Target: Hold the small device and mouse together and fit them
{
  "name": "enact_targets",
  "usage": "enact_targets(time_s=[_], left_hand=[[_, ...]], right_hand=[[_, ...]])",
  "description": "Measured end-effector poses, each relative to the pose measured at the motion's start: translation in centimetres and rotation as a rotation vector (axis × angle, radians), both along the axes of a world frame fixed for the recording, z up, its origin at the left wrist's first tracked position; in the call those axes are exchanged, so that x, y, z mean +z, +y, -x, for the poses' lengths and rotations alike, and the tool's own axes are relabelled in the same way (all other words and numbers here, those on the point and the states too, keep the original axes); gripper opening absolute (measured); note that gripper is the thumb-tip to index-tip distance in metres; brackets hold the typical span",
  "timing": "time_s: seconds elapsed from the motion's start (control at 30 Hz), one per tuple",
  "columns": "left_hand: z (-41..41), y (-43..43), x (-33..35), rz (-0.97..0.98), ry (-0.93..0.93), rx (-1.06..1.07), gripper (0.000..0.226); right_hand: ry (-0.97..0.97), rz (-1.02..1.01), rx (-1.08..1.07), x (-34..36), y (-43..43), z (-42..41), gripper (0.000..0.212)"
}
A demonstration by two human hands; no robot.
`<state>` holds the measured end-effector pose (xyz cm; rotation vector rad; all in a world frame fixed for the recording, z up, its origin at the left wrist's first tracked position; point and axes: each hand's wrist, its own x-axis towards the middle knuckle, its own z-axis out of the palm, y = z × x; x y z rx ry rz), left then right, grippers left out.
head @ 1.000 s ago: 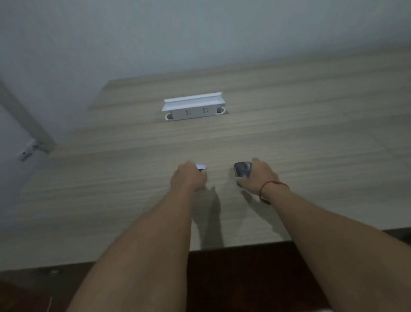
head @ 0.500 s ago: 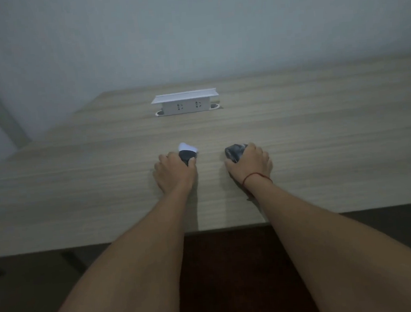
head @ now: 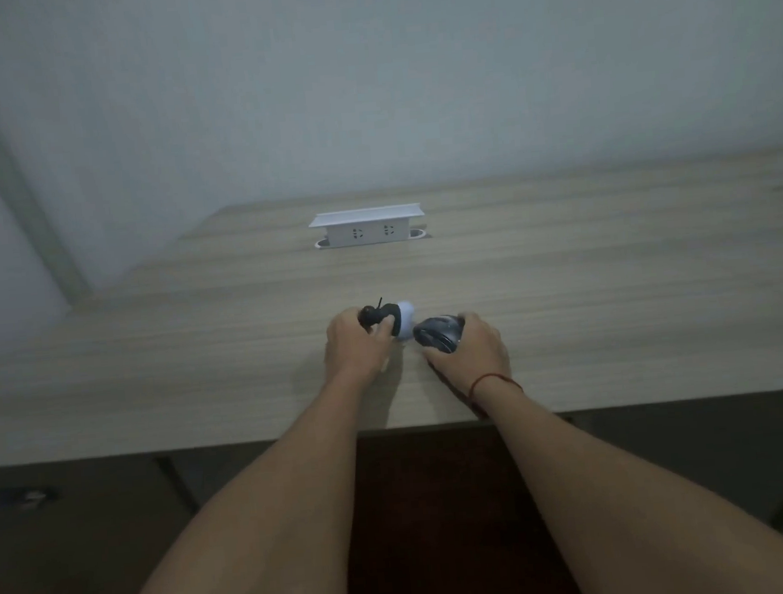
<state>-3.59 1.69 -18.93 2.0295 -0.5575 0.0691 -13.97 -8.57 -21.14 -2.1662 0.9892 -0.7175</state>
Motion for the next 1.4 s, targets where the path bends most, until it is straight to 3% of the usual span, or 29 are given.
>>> enact_targets(time_s=[0.47, 0.67, 0.87, 1.0, 1.17, 1.3, 1.4], left_hand=[[1.1, -1.0, 2.6, 0.165, 0.000, 0.027, 0.022], [1.2, -2.9, 1.2, 0.034, 0.004, -0.036, 0.037], [1.1, -3.9, 2.7, 0.028, -0.052, -0.109, 0.036], [1.1, -3.0, 1.5, -0.076, -0.090, -0.075, 0.033], [1.5, -2.8, 2.0, 0.043, -0.093, -0.133, 0.031], [1.5, -2.1, 1.0, -0.107, -0.073, -0.069, 0.030], [1.5, -2.2, 1.6, -0.041, -0.105, -0.092, 0.030]], right_hand=[[-0.006, -0.005, 0.039, -0.1, 0.0, 0.2, 0.067], [-0.009, -0.014, 0.061, -0.4, -0.5, 0.0, 0.063], [-0.024, -0.026, 0.068, -0.5, -0.6, 0.0, 0.061], [-0.032, -0.026, 0.069, -0.6, -0.6, 0.0, 0.064], [-0.026, -0.011, 0.055, -0.4, -0.4, 0.1, 0.053], [-0.019, 0.001, 0.040, -0.3, -0.1, 0.3, 0.060], [-0.028, 0.011, 0.029, -0.3, 0.0, 0.3, 0.052]])
